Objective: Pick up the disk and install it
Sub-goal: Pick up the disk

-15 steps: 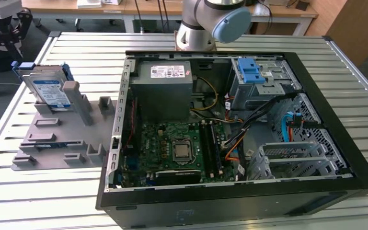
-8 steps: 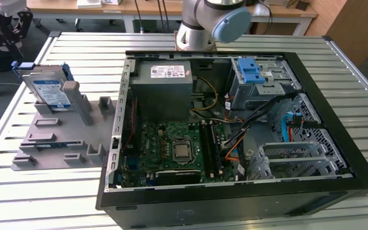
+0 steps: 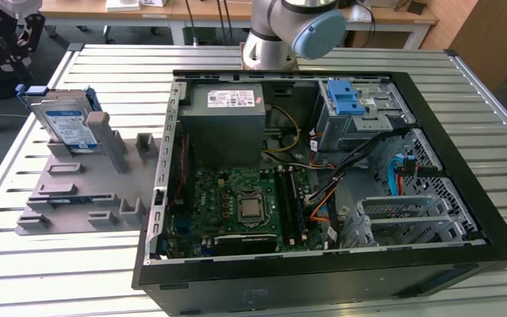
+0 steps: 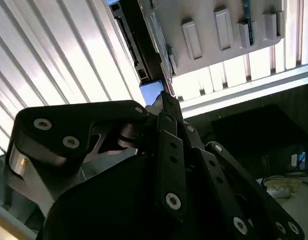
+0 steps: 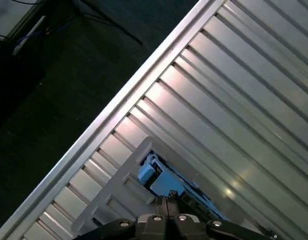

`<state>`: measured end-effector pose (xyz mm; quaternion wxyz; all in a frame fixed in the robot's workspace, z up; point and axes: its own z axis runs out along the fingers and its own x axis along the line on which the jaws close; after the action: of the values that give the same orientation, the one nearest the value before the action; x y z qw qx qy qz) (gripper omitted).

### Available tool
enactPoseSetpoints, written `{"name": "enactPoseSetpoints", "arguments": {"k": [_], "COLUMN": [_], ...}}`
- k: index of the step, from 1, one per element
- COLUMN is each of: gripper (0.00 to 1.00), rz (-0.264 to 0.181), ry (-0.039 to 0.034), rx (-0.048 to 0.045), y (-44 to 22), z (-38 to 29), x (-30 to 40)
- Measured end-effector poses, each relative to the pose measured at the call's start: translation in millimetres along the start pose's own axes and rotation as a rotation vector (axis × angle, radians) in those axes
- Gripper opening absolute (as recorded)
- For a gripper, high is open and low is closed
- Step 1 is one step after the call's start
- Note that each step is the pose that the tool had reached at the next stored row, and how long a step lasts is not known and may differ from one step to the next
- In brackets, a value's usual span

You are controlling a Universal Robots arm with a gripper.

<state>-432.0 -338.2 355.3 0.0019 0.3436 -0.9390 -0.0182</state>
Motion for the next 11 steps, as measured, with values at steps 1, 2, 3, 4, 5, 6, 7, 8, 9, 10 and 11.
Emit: {"name": "enactPoseSetpoints", "arguments": {"k": [1, 2, 3, 4, 5, 6, 7, 8, 9, 10, 11], "gripper": [0.11, 0.11, 0.11, 0.11, 0.11, 0.11, 0.11, 0.11, 0.11, 0.11, 0.11], "rz": [-0.018, -0.036, -0.054, -0.072, -0.092, -0.109, -0.127, -0.145, -0.163, -0.181, -0.200], "ry": [0.0007, 0.0014, 0.0020, 0.0027, 0.0033, 0.0040, 0.0046, 0.0053, 0.0060, 0.0065, 0.0072], "rx": [-0.0002, -0.0004, -0.0005, -0.0007, -0.0008, -0.0010, -0.0012, -0.0013, -0.0015, -0.0017, -0.0019], "y": [0.0, 0.0, 0.0, 0.0, 0.0, 0.0, 0.0, -0.1, -0.1, 0.0, -0.1], "z": [0.1, 0.2, 0.4, 0.5, 0.7, 0.8, 0.9, 1.0, 1.2, 1.3, 1.4], "x": [0.0, 0.0, 0.0, 0.0, 0.0, 0.0, 0.0, 0.0, 0.0, 0.0, 0.0]}}
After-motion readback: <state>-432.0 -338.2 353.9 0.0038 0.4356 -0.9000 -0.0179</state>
